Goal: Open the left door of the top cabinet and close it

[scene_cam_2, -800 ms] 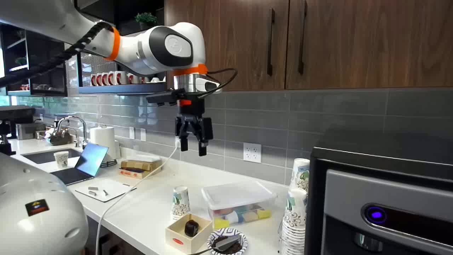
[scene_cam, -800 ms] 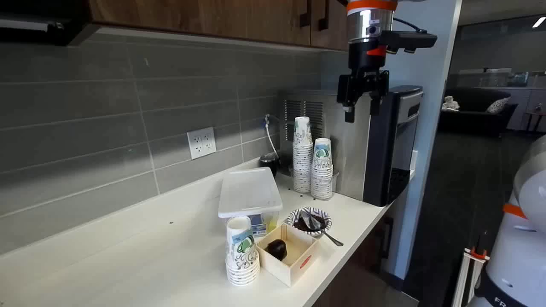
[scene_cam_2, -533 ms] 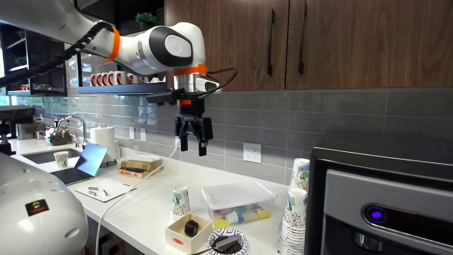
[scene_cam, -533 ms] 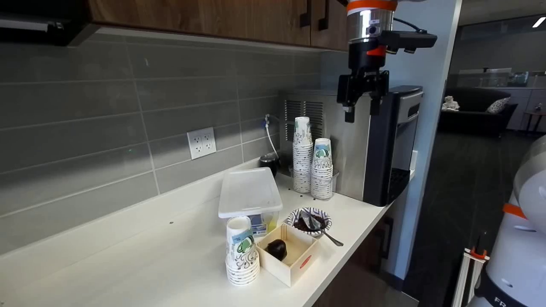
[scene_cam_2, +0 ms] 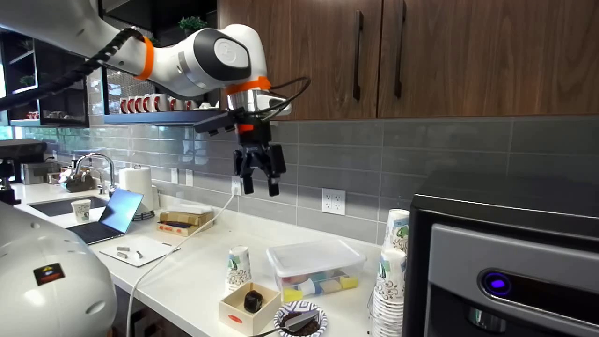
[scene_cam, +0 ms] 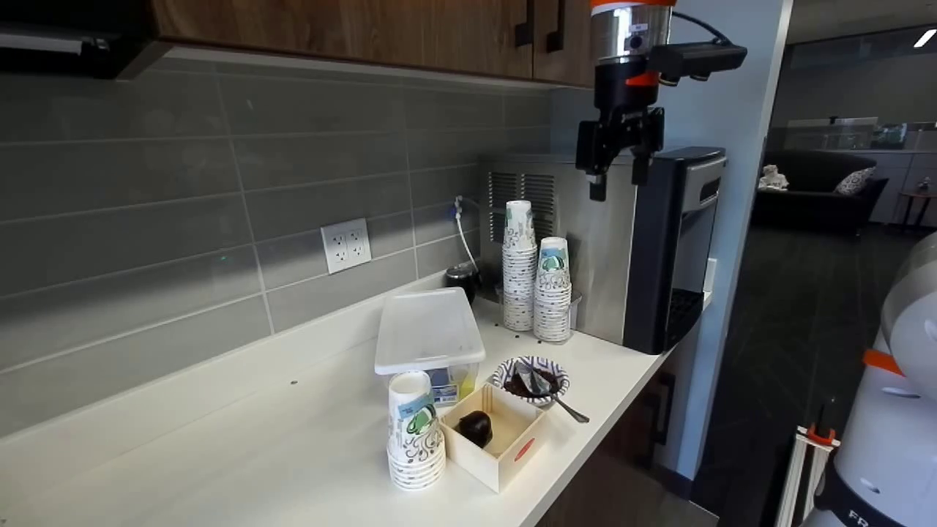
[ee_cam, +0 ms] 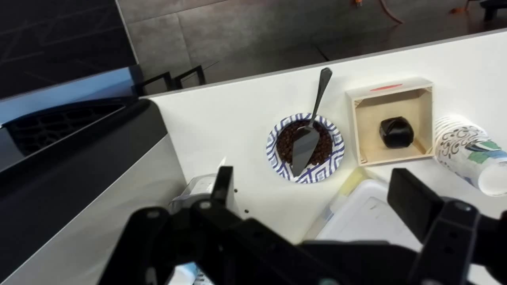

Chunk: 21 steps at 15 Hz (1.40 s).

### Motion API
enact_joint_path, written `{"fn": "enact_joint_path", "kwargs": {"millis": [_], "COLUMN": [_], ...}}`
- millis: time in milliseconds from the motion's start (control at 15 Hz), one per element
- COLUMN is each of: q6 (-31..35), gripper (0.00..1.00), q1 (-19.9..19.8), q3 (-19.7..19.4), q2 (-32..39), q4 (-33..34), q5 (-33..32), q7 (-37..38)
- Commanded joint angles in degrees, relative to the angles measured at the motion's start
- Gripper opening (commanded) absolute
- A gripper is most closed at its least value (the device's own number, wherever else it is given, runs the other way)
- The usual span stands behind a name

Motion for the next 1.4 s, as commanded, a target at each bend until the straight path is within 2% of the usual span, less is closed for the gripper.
{"fn": "enact_joint_path", "kwargs": {"millis": [0,333,600,800,1133,1333], "q6": [1.23,5.73,14.92,24.31,35.1,36.28], "gripper": [1.0,1.0,1.0,1.0,1.0,1.0], "q1": [-0.62,-1.1,-2.28,-4.66,-10.51,-12.77], "q3": [3.42,6.0,6.61,6.97,9.46,10.77], "q2": [0.87,2.38,4.28,7.56,13.94,17.7], "q4": [5.54,14.23,19.32,22.59,28.96,33.15], "q5": [-7.15,-17.67,-25.15,-31.25,-44.76,-54.8], "q7": [2.1,3.13,4.56,7.54,19.75,30.09]}}
